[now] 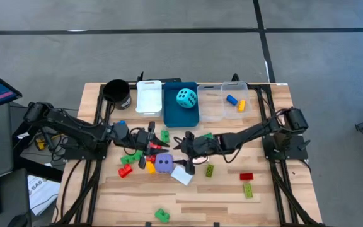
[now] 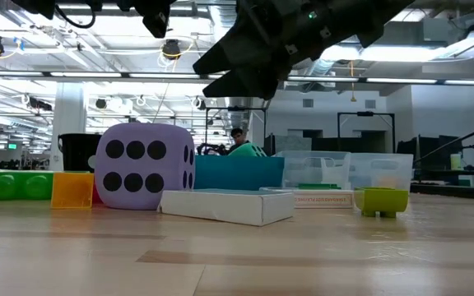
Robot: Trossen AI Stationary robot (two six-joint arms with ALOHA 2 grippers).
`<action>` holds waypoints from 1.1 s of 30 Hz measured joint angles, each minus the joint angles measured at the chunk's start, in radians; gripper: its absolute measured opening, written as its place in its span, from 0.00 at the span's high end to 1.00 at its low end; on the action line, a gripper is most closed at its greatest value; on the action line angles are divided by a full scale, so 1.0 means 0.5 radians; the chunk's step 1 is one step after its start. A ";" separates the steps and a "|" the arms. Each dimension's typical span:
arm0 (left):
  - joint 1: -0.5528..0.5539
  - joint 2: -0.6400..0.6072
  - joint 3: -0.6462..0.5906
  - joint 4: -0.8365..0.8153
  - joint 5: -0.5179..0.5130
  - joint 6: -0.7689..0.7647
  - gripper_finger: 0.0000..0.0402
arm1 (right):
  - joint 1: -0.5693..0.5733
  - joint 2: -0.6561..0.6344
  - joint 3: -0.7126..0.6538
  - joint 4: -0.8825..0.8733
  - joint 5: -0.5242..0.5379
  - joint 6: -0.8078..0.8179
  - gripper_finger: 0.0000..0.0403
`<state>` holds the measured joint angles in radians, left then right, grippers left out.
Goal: Pick & Place Toys
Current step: Put the violet dice into the blue bin
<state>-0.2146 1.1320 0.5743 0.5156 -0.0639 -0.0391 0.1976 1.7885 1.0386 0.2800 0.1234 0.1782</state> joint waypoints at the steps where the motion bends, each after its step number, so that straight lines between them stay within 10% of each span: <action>1: -0.001 0.000 0.000 -0.001 0.000 0.000 0.81 | 0.007 0.000 0.000 -0.004 -0.002 -0.004 0.30; 22: -0.006 -0.292 0.000 -0.085 -0.034 0.076 0.81 | 0.007 0.146 -0.007 0.104 -0.103 0.013 0.29; 33: -0.095 -0.764 -0.061 -0.528 -0.036 0.017 0.81 | 0.010 0.365 0.190 0.213 -0.196 0.017 0.02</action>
<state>-0.2620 0.7501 0.5436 0.2516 -0.0818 -0.0304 0.2024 1.9711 1.1335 0.3865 0.0254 0.1869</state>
